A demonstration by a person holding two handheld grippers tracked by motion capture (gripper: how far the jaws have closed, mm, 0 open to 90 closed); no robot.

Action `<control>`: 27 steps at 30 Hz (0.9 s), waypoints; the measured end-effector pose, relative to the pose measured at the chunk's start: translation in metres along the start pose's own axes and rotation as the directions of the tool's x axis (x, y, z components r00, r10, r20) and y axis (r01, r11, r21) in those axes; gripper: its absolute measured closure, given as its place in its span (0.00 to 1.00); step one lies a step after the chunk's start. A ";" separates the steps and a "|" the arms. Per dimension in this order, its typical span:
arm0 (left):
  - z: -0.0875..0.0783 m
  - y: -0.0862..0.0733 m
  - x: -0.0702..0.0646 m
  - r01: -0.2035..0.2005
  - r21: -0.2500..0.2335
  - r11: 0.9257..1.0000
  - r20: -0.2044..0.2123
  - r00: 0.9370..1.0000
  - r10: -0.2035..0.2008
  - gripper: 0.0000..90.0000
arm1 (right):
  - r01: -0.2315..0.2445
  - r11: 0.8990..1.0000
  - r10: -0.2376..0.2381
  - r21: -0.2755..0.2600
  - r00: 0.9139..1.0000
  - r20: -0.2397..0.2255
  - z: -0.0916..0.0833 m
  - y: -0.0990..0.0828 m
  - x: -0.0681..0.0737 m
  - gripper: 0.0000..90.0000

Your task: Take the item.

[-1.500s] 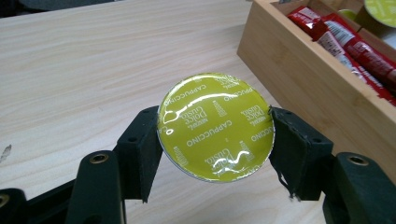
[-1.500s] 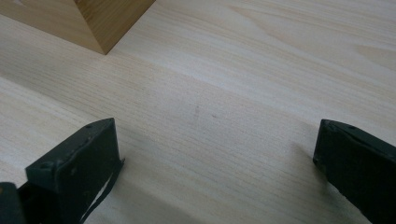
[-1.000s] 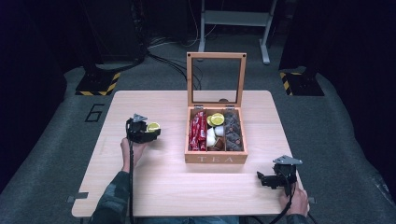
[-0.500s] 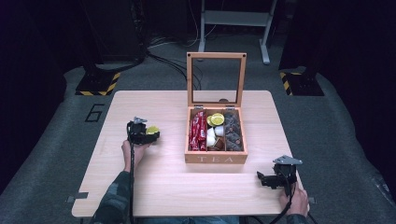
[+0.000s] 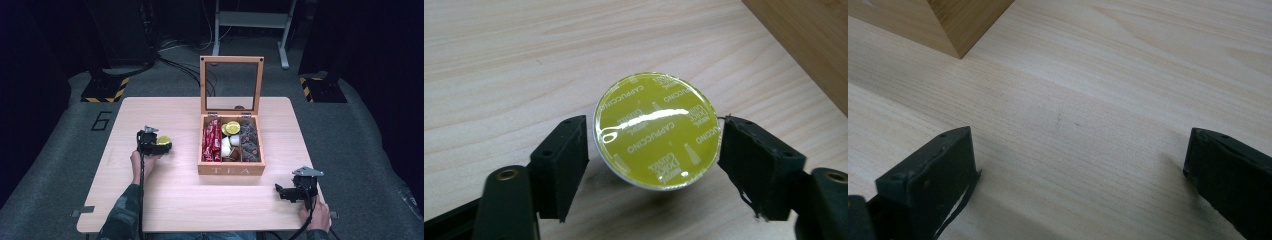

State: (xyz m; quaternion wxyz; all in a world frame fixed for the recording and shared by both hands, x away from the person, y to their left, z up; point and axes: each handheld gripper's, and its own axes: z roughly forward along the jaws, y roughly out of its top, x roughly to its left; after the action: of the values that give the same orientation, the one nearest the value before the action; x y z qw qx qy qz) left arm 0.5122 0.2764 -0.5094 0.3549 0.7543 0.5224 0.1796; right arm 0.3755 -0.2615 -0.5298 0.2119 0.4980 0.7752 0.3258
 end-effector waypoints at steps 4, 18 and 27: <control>-0.006 0.003 -0.002 -0.012 -0.011 1.000 0.003 1.000 0.012 0.23 | 0.000 1.000 0.000 0.000 1.000 0.000 0.000 0.000 0.000 0.00; -0.038 0.001 -0.012 -0.025 -0.082 0.996 0.033 0.999 0.028 0.13 | 0.000 1.000 0.000 -0.001 1.000 -0.001 0.000 0.000 0.000 0.00; -0.063 -0.003 -0.016 -0.063 -0.119 0.991 0.030 0.997 0.067 0.12 | 0.000 1.000 0.000 -0.001 1.000 0.000 0.000 0.000 0.000 0.00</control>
State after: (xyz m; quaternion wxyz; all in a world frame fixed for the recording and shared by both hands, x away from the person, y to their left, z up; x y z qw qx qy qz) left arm 0.4637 0.2846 -0.4671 0.4016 0.7514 0.4801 0.2087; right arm 0.3755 -0.2615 -0.5299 0.2120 0.4980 0.7750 0.3263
